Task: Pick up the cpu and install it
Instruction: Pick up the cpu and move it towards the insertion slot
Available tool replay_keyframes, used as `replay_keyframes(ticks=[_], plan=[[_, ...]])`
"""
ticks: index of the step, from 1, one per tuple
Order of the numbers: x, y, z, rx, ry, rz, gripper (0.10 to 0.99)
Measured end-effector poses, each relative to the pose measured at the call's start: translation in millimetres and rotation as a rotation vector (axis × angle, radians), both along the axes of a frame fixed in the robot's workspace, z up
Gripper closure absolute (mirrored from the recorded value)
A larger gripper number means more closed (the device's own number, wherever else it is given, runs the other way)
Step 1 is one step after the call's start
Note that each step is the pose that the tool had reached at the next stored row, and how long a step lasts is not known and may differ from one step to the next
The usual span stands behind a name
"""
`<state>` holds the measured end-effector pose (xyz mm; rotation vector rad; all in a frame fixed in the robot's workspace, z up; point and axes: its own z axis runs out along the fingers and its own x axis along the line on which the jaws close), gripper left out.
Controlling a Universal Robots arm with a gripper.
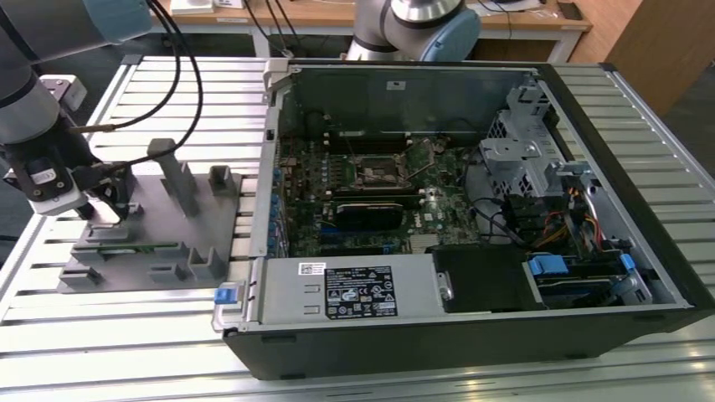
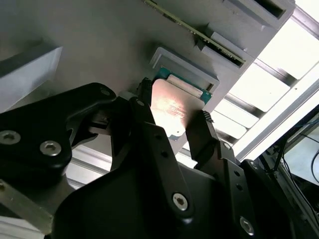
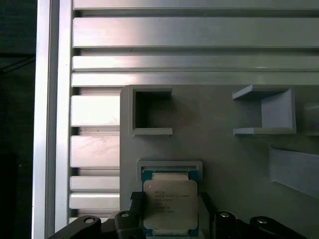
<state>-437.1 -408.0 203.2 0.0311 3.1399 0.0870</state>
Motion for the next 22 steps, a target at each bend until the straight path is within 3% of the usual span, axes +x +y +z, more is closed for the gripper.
replay_keyframes(ticks=[22], plan=[[0.0, 0.0, 6.5, 0.002, -0.0013, 0.000, 0.561]])
